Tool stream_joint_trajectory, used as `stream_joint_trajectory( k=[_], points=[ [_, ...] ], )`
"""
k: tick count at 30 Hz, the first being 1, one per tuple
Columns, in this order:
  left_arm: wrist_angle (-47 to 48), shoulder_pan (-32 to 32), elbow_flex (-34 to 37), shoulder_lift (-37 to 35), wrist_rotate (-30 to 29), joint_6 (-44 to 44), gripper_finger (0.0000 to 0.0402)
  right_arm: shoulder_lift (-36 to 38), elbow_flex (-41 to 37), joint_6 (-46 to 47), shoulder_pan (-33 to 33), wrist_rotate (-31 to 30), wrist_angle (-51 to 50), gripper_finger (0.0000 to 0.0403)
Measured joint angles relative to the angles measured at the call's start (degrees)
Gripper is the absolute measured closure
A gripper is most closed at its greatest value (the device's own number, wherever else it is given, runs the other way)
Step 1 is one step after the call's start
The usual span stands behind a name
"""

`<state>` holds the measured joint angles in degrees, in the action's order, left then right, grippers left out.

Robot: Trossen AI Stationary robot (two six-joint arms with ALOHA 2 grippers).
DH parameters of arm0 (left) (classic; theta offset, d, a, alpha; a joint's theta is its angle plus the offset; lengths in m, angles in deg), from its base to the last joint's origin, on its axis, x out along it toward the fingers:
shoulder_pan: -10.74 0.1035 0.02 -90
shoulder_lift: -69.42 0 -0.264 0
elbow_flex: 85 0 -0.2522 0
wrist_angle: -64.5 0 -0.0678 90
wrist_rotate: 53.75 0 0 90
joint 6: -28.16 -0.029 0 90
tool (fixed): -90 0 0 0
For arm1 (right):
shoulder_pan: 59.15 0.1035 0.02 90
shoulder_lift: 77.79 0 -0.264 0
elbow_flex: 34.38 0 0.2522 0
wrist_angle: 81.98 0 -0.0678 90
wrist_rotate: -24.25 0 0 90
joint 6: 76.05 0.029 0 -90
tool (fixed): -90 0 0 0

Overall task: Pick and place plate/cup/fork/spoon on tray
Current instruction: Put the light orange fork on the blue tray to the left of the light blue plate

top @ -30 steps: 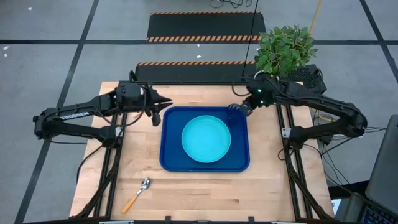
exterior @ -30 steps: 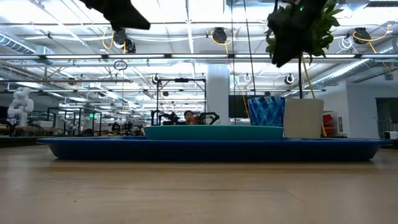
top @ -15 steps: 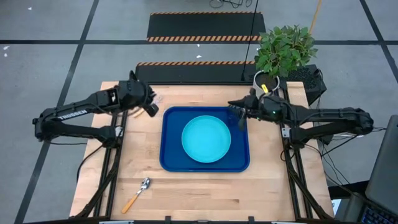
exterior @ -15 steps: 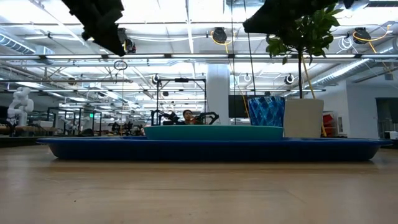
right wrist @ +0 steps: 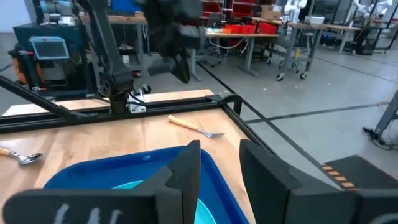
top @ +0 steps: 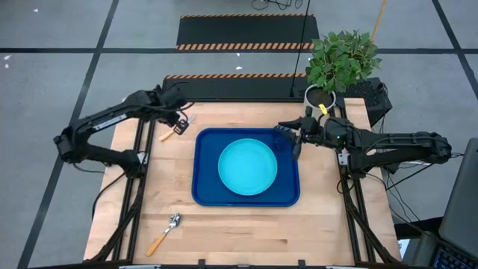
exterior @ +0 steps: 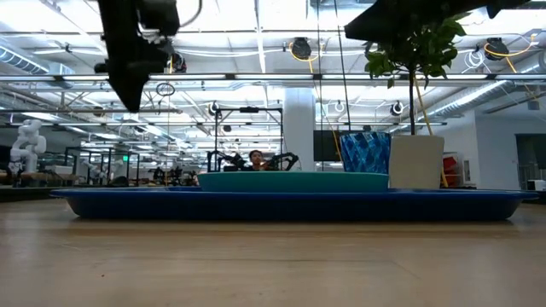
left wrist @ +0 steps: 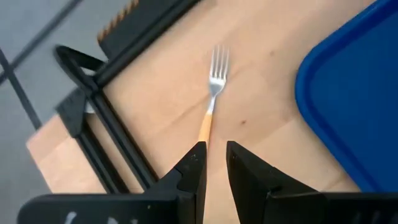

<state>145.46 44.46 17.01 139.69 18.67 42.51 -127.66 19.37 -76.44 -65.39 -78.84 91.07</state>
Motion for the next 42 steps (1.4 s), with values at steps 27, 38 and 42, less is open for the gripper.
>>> stream_joint_trajectory(
  k=[27, 38, 42],
  points=[
    [0.61, 18.45, -0.02, 17.44, 12.35, -18.63, 0.0335, 0.00, 0.00, -2.11, -0.02, 2.72, 0.02, 0.0296],
    [-4.31, 18.55, 2.14, 22.39, 13.62, -22.65, 0.0334, -0.02, -0.82, -0.64, -0.02, 2.75, -0.42, 0.0296],
    [-4.46, 18.33, 3.80, 25.28, 12.33, -23.10, 0.0334, 0.00, -0.87, -0.08, -0.02, 2.78, -0.68, 0.0296]
  ],
)
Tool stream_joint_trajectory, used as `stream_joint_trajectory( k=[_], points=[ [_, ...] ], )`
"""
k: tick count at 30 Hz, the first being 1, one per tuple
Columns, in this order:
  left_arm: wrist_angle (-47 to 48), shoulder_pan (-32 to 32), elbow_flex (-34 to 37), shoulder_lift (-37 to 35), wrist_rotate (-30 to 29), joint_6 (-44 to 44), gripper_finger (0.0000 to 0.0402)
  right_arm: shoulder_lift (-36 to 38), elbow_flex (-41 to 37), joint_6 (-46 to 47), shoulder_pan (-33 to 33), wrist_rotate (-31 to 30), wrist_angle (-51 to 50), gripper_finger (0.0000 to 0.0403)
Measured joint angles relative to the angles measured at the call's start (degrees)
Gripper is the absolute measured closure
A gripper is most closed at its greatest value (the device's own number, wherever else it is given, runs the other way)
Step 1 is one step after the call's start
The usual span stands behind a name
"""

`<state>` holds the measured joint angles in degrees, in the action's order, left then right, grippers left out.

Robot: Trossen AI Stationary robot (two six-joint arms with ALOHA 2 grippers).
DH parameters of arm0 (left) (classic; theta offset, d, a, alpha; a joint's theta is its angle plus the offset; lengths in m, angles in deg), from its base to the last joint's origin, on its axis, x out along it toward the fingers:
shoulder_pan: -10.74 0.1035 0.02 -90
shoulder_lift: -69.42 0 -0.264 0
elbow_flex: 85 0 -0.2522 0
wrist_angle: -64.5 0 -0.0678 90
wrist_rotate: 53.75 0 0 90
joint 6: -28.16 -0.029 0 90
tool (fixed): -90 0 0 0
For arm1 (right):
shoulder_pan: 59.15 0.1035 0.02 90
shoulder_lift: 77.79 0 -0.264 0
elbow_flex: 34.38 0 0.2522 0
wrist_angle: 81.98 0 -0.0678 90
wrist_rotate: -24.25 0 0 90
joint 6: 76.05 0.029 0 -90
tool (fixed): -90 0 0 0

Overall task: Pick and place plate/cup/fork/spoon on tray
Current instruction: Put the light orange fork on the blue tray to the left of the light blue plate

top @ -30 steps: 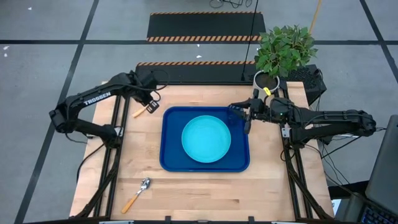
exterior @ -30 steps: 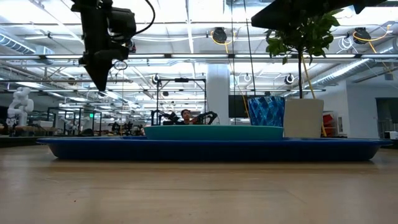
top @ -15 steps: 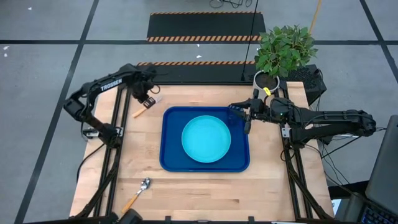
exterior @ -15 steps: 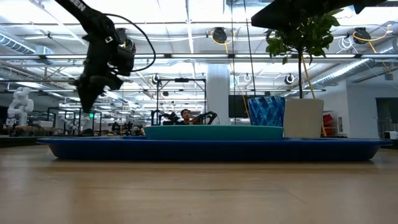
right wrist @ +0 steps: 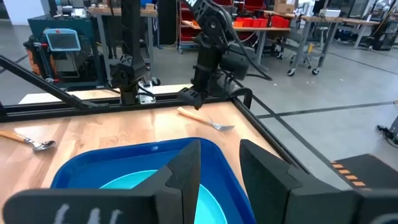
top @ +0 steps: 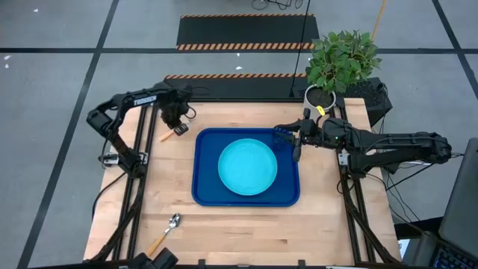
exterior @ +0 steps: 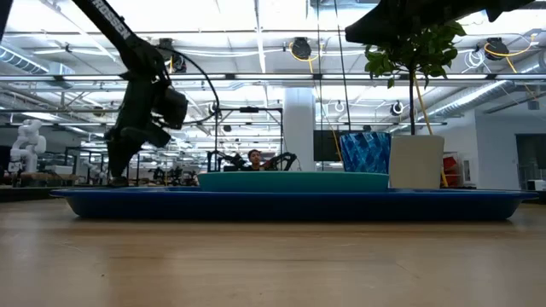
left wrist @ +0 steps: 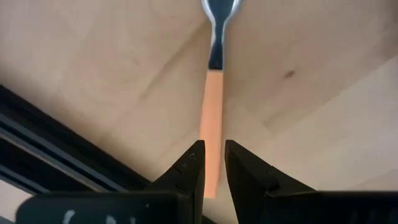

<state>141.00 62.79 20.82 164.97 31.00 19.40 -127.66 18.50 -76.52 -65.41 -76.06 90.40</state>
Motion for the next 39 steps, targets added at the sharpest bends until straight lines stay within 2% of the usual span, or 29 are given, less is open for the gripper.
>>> stream_joint_trajectory(
  k=[7, 15, 28, 35, 39],
  points=[
    [-5.12, 0.00, 1.03, 0.48, 1.05, -0.69, 0.0334, 0.00, -0.02, 0.94, 0.00, 0.02, -0.38, 0.0296],
    [-6.56, 0.00, 4.60, 0.48, 1.09, -2.93, 0.0333, 0.00, -0.03, 1.09, 0.00, 0.03, -0.47, 0.0296],
    [-10.08, 0.41, 5.99, 0.48, 1.22, -4.24, 0.0249, 0.00, -0.03, 0.87, 0.00, -0.05, -0.57, 0.0296],
    [-11.02, 1.95, 5.99, 0.48, 1.30, -5.50, 0.0245, 0.00, -0.03, 0.88, 0.00, -0.06, -0.55, 0.0296],
    [-12.10, 3.05, 5.99, 0.48, 4.05, -6.05, 0.0245, 0.00, -0.03, 1.22, 0.00, -0.08, -0.57, 0.0296]
  ],
)
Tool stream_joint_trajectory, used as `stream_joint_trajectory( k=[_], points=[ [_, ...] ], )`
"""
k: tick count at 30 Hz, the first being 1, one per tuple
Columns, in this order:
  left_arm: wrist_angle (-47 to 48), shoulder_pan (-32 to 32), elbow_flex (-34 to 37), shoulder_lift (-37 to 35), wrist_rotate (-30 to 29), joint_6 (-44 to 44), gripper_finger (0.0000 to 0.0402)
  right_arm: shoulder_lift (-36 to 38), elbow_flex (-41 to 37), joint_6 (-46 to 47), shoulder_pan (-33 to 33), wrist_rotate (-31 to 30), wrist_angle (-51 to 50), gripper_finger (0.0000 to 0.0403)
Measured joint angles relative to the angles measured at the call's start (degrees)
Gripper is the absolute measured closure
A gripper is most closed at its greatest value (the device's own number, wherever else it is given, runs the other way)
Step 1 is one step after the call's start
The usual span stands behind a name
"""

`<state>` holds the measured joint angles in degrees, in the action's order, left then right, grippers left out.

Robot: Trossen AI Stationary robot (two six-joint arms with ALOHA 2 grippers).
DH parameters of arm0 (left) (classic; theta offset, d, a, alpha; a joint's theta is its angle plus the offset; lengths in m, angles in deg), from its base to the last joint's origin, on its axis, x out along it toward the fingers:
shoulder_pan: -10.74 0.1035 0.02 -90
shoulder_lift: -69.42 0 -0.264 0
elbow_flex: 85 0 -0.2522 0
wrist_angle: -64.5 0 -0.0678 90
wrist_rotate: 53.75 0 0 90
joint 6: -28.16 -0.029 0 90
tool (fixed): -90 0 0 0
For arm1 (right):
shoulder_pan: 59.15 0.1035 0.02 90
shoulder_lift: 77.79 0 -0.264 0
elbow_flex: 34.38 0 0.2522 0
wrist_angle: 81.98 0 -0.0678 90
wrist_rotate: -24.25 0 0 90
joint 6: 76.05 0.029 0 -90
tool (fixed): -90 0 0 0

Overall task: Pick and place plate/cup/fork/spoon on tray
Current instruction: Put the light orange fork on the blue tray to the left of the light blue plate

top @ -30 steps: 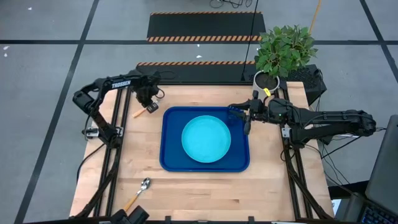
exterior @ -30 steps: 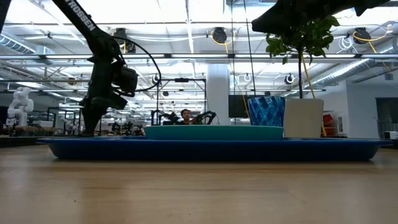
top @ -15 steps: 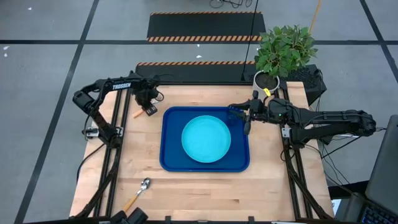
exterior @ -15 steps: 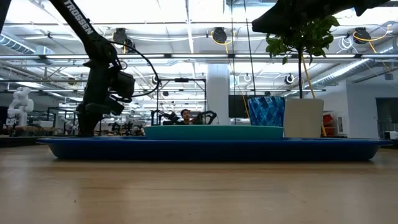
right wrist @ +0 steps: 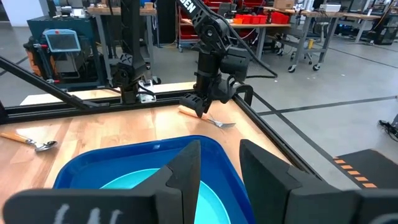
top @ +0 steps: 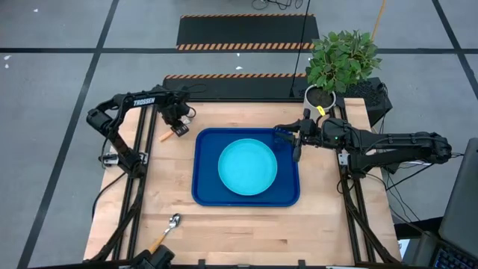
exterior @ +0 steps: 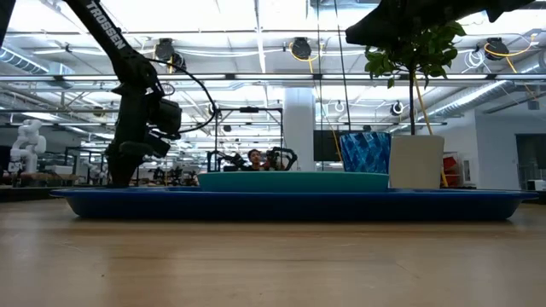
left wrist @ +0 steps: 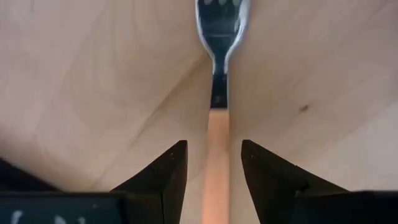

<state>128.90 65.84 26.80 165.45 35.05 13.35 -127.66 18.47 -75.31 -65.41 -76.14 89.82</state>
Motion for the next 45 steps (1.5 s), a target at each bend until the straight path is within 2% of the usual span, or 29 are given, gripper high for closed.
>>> stream_joint_trajectory(
  k=[10, 21, 24, 29, 40, 45],
  points=[
    [-0.29, 0.76, 0.09, 0.00, 0.35, -2.07, 0.0245, 0.00, -0.02, 0.05, 0.00, 0.00, 0.00, 0.0296],
    [-3.07, 0.58, 3.31, -0.15, 0.49, -1.63, 0.0247, 0.00, -0.02, 0.05, 0.00, -0.01, 0.02, 0.0296],
    [-3.20, 0.82, 3.30, -0.15, 1.00, -1.60, 0.0270, 0.00, -0.02, 0.02, 0.00, -0.01, 0.05, 0.0296],
    [-3.09, 1.57, 2.42, -0.04, 2.66, -0.17, 0.0360, 0.00, -0.02, -0.10, 0.00, -0.02, 0.22, 0.0296],
    [-0.51, 2.15, -0.08, 0.00, 3.97, 6.16, 0.0361, 0.00, -0.02, -1.19, 0.00, -0.04, 0.49, 0.0296],
    [6.45, 2.15, -3.59, 0.00, 3.75, 11.07, 0.0361, 0.00, -0.02, -1.93, 0.00, -0.04, 2.31, 0.0296]
  ],
)
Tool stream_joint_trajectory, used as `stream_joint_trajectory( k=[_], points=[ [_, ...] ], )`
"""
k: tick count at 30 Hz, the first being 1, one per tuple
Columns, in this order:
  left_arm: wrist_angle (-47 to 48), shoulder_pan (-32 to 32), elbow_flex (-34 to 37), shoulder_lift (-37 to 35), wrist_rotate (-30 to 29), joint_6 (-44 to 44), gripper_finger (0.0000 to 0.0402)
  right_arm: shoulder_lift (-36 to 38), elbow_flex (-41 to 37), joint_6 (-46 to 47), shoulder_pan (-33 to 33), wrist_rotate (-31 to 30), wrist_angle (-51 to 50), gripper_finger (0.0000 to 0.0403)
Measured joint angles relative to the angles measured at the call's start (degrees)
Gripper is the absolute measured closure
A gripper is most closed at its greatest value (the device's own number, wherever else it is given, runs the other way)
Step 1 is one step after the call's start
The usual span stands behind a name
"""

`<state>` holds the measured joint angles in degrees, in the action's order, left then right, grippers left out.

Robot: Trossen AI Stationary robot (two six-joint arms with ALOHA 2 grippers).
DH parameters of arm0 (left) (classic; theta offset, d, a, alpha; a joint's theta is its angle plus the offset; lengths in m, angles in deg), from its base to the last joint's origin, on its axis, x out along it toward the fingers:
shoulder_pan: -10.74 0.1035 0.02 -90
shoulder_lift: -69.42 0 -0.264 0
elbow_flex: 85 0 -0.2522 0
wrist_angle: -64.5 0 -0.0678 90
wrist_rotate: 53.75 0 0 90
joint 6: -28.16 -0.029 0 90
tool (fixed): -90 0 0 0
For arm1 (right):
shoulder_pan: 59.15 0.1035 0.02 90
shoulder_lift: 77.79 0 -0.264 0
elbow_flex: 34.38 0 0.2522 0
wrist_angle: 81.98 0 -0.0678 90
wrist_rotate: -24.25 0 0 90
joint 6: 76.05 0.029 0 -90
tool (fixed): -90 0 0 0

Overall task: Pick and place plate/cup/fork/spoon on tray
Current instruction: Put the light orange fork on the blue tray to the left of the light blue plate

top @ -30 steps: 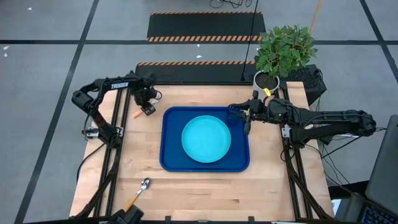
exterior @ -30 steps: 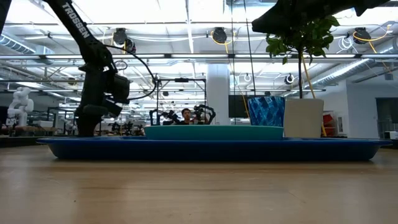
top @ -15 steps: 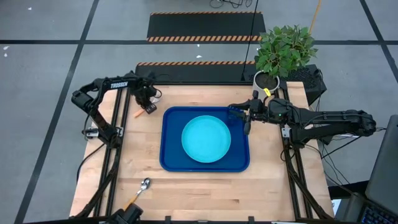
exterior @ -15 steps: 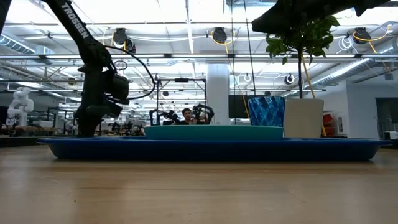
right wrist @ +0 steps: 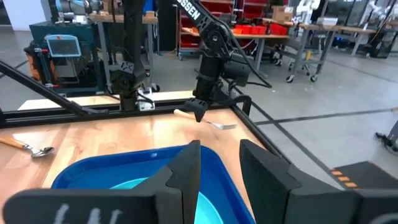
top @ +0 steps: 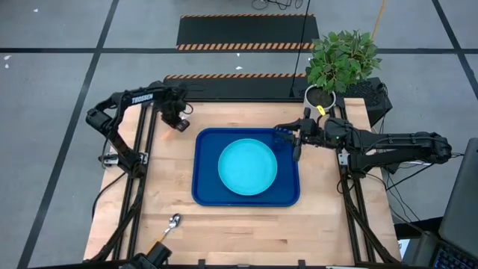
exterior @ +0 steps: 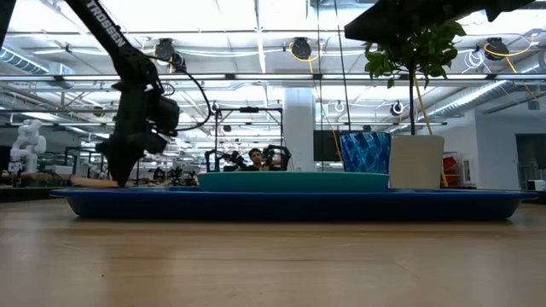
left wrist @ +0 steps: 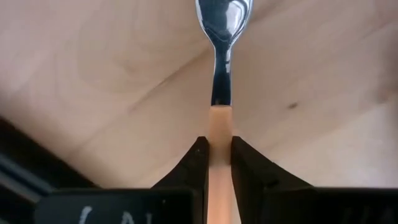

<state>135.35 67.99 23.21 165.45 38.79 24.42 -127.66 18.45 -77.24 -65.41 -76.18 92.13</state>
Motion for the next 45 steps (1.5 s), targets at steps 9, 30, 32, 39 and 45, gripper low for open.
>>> stream_joint_trajectory(
  k=[9, 30, 32, 39, 45],
  points=[
    [8.05, -4.12, -8.08, 0.00, 3.75, 9.50, 0.0361, -0.02, 0.00, -3.77, -0.02, 0.00, 0.31, 0.0296],
    [9.69, -35.49, -11.90, -7.37, 4.84, 51.08, 0.0361, 10.61, 0.00, -5.42, 0.00, 0.17, -18.21, 0.0296],
    [9.41, -38.28, -11.90, -7.31, 4.60, 55.80, 0.0361, 12.79, 0.00, -5.34, 0.00, 0.17, -19.99, 0.0296],
    [2.56, -45.83, -11.86, -6.23, 3.52, 67.74, 0.0361, 21.15, 0.00, -5.30, 0.00, 0.20, -27.07, 0.0296],
    [1.40, -48.69, -10.53, -5.67, 2.39, 74.03, 0.0361, 27.68, 0.00, -3.07, 0.00, 3.84, -29.20, 0.0296]
  ],
)
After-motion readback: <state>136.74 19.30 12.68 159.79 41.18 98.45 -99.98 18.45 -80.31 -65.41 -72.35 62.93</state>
